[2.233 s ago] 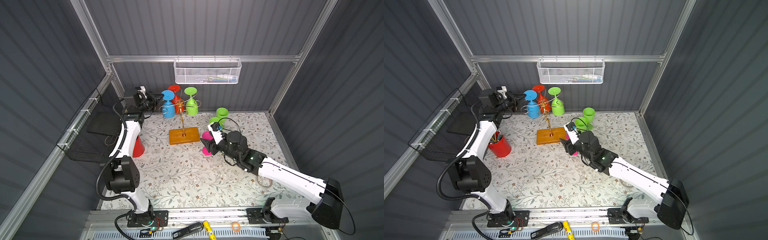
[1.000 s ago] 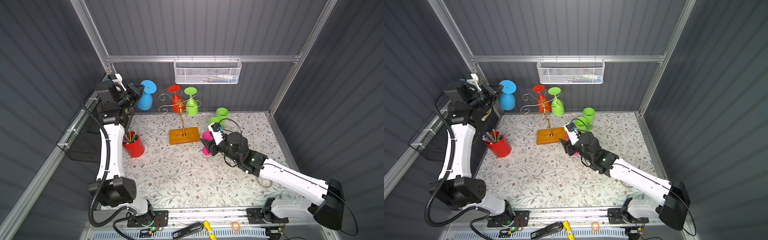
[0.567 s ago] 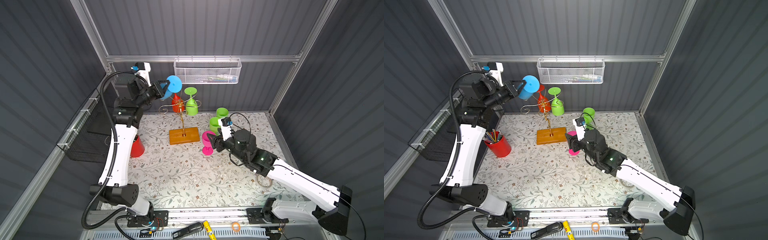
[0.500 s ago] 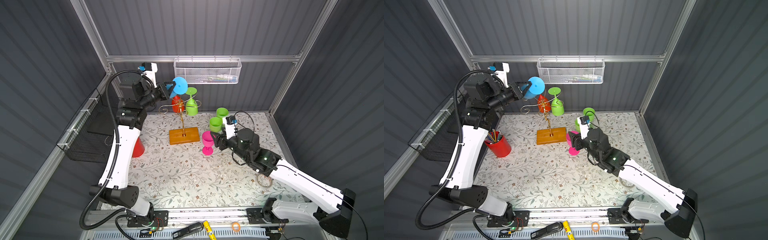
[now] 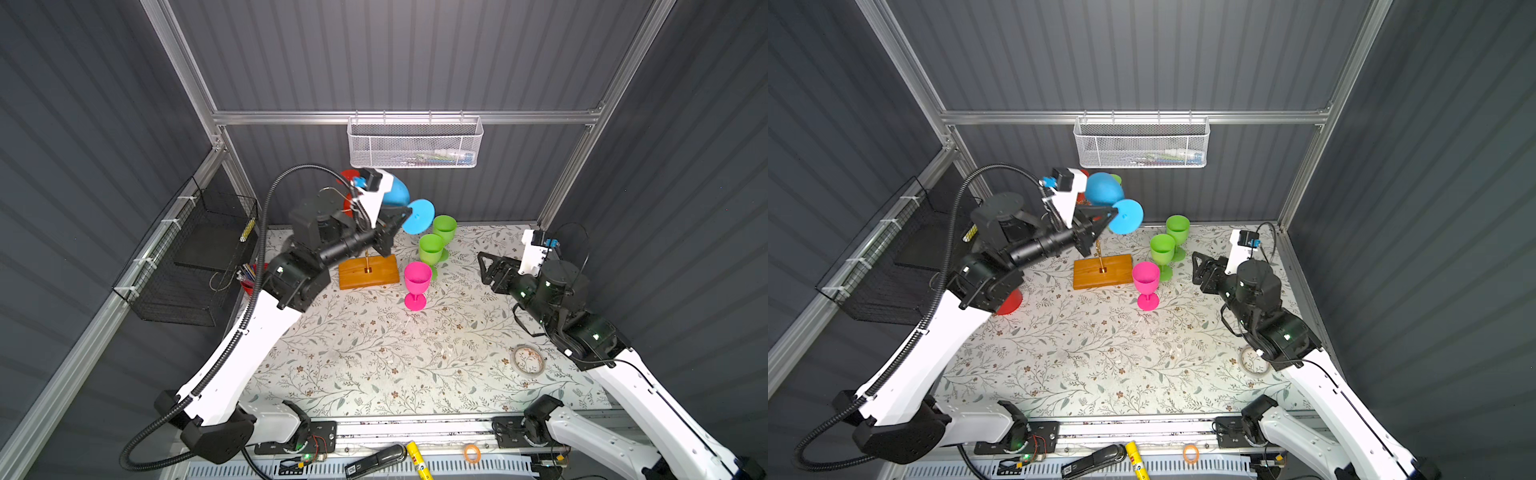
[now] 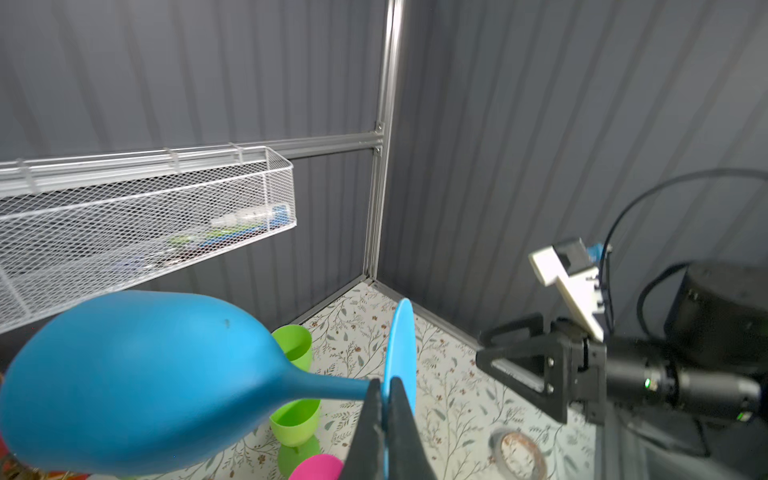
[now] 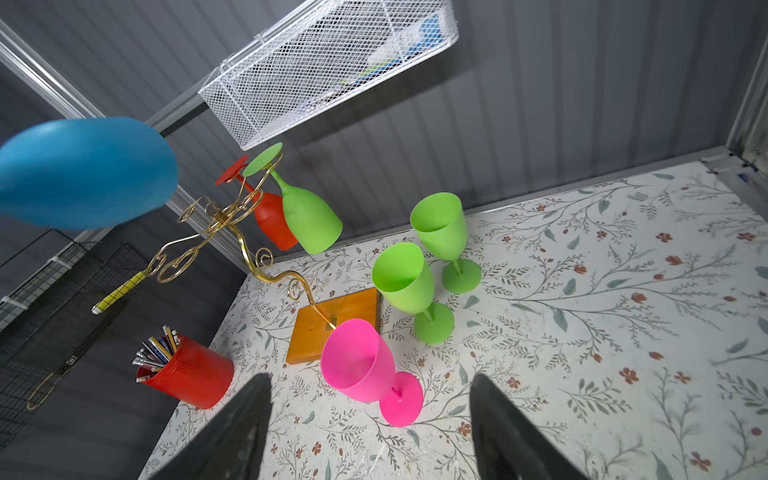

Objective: Take the wine glass off the wine glass rack
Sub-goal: 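Swing the blue glass toward the right gripper while the right gripper rises to meet it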

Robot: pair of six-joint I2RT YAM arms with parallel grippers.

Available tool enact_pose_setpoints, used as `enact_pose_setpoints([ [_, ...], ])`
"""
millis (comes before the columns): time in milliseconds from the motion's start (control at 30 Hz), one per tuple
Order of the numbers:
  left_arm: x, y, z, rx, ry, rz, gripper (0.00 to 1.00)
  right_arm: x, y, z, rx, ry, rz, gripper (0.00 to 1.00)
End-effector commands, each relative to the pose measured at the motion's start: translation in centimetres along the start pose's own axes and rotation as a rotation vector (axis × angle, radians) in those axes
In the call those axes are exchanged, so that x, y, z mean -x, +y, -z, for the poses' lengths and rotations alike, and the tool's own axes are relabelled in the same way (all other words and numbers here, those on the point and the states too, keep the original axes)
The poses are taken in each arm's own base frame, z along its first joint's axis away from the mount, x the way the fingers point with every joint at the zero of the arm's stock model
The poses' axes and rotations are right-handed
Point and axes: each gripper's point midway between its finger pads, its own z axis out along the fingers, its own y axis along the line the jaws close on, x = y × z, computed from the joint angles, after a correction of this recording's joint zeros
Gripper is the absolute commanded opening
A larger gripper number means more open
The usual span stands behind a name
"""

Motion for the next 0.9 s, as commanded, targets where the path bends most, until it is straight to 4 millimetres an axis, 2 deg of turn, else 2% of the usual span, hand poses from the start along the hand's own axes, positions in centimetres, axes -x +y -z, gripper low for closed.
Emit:
enact_pose_setpoints([
  [0, -0.9, -1.3, -0.8, 0.097, 0.009, -0.223, 0.0, -1.6, -1.4, 0.6, -0.03, 0.068, -0.06, 0.77],
  [167, -5.3, -6.8, -3.6, 0.159, 0.087, -0.48, 0.0, -2.0, -2.3, 1.1, -0.06, 0.106, -0.13, 0.77],
  [333, -8.9, -10.1, -5.6, 0.222, 0.136, -0.666, 0.0, -2.3, -3.3, 2.1, -0.08, 0.118, -0.222, 0.76],
  [467, -11.8, -11.4, -6.6, 0.255, 0.159, -0.775, 0.0, -2.8, -3.9, 2.7, -0.087, 0.148, -0.289, 0.76],
  [600, -13.0, -11.8, -6.7, 0.275, 0.143, -0.81, 0.0, -3.3, -4.4, 3.0, -0.085, 0.174, -0.333, 0.76],
  [867, -16.5, -13.1, -7.1, 0.318, 0.152, -0.979, 0.0, -2.0, -4.3, 3.7, -0.071, 0.171, -0.32, 0.76],
])
